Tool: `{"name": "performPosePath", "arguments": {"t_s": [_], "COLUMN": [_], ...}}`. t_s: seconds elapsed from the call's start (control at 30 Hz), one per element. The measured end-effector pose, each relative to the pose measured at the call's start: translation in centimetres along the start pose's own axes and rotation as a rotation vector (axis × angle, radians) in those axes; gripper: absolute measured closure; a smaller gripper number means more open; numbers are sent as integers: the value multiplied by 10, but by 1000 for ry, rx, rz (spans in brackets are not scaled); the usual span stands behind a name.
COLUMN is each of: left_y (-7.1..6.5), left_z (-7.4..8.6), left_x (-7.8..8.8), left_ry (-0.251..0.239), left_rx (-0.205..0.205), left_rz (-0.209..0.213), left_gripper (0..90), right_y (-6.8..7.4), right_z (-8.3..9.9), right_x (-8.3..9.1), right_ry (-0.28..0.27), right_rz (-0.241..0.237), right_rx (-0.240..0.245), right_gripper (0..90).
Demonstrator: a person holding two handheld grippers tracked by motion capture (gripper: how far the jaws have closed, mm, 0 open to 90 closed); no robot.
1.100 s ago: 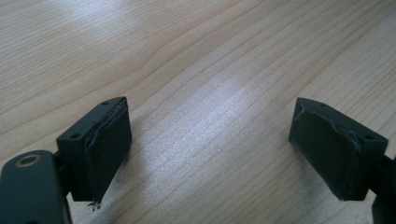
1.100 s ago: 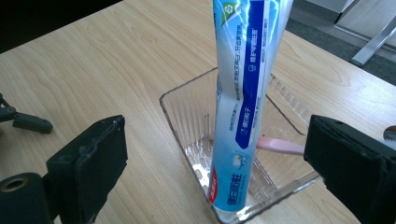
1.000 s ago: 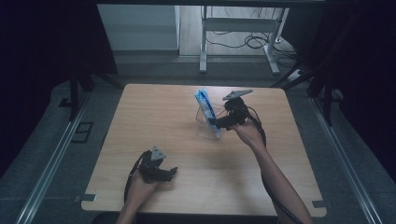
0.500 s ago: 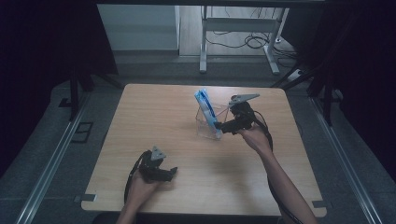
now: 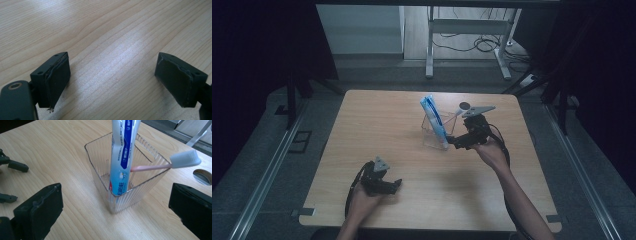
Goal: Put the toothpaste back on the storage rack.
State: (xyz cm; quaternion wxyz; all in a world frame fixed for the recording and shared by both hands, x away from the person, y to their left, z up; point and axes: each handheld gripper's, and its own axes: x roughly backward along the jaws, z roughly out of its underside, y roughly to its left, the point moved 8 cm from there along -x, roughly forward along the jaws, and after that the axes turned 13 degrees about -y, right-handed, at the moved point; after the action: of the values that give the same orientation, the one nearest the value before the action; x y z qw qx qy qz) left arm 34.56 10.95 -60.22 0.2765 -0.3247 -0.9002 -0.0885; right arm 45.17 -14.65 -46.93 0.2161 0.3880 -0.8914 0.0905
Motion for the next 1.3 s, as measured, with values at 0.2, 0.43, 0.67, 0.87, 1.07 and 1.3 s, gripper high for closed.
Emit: {"name": "performPosePath", "arguments": {"t_s": [0.2,0.43,0.67,0.87,1.07,1.3], "left_y": [0,0,0,0,0,0], "left_z": [0,0,0,0,0,0], "left_x": [0,0,0,0,0,0], "left_ry": [0,0,0,-1,-2,-4], "left_rx": [-2,-3,-3,-3,-2,3], "left_rz": [0,1,1,0,0,-1], "left_gripper": [131,130,131,131,131,131], "right_y": [0,0,-1,-2,-2,-3], "right_z": [5,12,23,30,37,48], "right_x": [8,14,22,29,38,48], "right_ry": [-10,-11,-9,-13,-14,-10], "right_rz": [4,8,21,26,34,46], "right_rx": [-7,-9,-16,-22,-20,-18], "right_gripper": [0,0,0,0,0,0]}}
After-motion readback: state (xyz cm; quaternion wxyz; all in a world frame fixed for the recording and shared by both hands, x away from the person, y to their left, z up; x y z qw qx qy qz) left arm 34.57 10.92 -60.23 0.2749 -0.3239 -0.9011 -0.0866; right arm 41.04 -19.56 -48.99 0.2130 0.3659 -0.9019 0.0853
